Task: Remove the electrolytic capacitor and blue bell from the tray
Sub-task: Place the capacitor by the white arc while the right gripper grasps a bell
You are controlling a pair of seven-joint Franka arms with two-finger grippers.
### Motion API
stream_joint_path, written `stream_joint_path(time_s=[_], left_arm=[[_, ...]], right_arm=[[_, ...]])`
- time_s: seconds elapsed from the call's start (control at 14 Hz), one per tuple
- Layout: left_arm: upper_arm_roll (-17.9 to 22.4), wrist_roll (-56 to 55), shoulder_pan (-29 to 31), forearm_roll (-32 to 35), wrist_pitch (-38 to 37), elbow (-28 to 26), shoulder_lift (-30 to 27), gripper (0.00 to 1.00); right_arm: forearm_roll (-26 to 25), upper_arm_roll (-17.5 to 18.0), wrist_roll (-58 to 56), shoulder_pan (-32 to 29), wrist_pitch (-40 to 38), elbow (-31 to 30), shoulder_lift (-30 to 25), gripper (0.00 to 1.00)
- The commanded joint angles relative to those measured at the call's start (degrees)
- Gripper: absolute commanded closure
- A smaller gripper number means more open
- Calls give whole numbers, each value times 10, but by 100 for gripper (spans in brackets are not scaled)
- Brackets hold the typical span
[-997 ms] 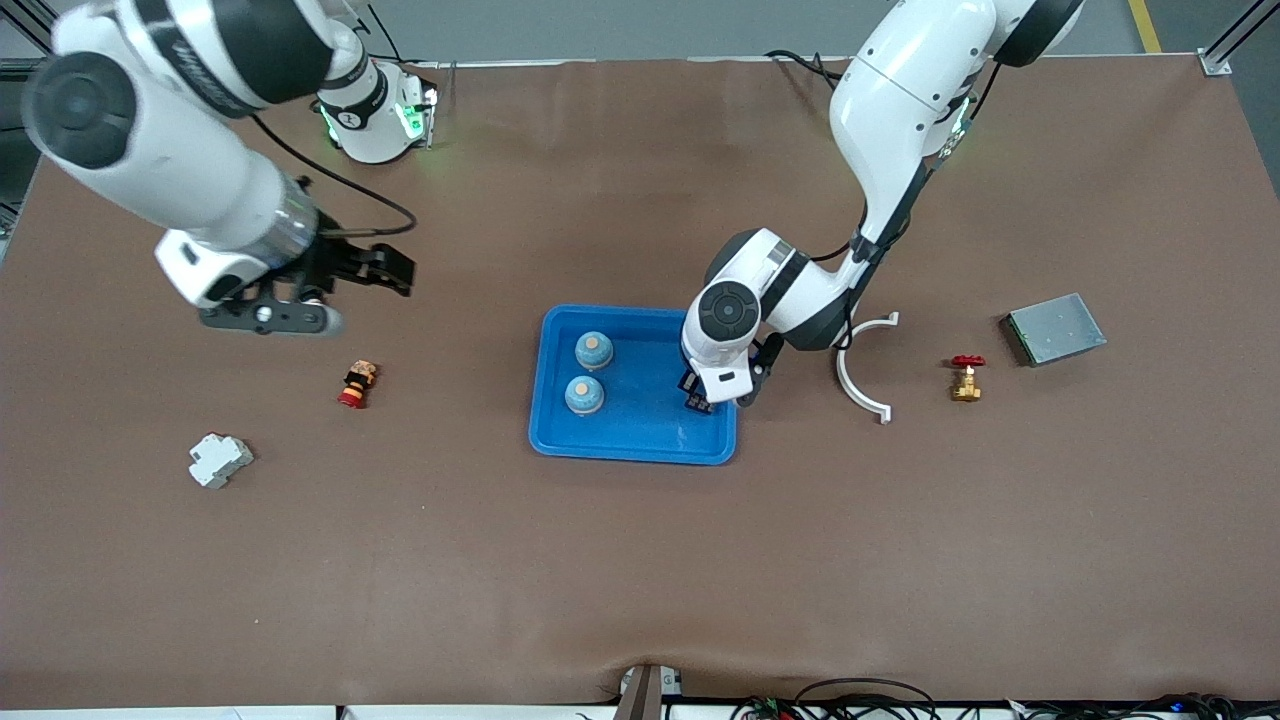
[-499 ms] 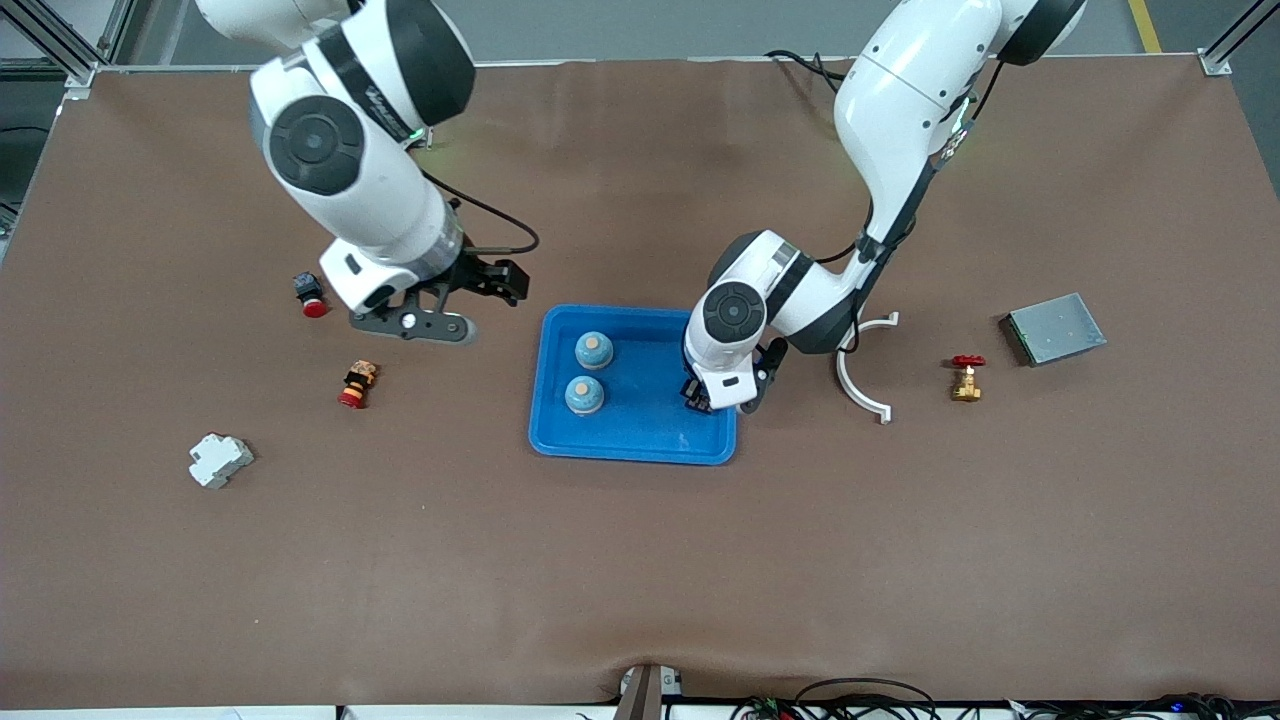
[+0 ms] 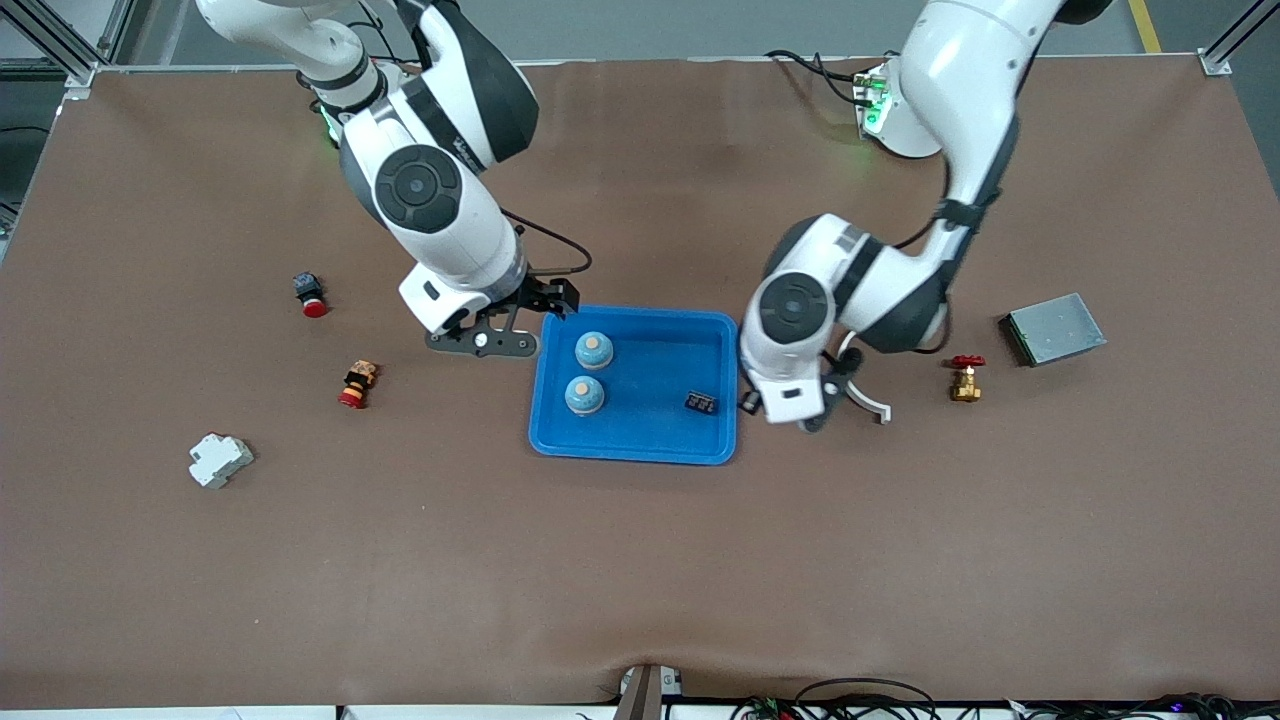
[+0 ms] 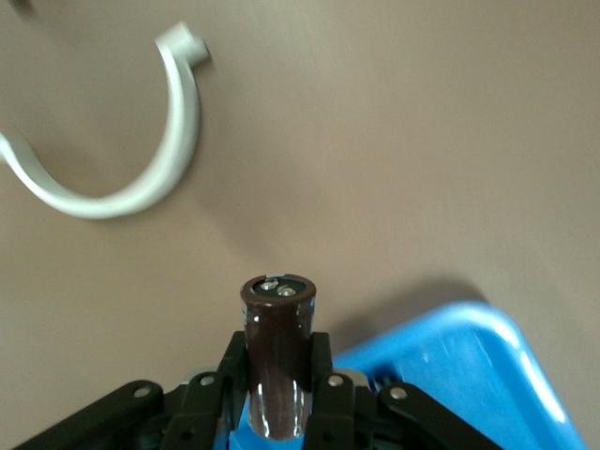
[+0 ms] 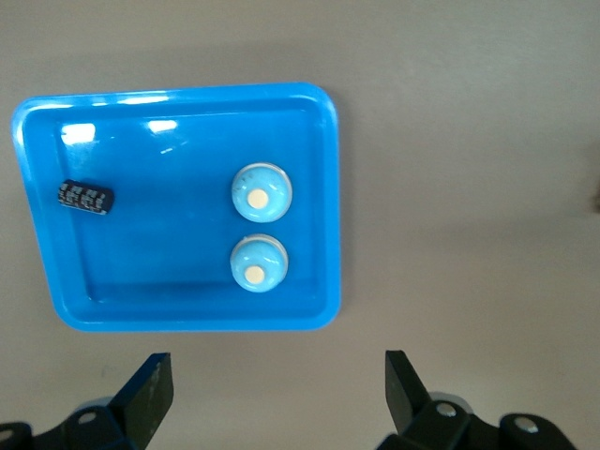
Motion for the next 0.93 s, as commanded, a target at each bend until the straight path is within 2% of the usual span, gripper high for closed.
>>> stream_joint_path(time_s=[0.0, 0.5, 0.64, 0.85], left_arm=[[-6, 55, 46, 9, -15, -40, -43, 100], [-7, 217, 164, 9, -34, -101, -66, 100], [-7, 243, 202, 9, -27, -115, -58, 100], [-8, 252, 223, 7, 22, -164, -50, 100]], right_arm=[[7, -6, 7, 11, 28, -9, 6, 0], [6, -6, 35, 30, 107, -8, 53, 0], [3, -6, 34, 30, 120, -6, 65, 0], [1, -6, 34, 30, 137, -4, 85, 0]])
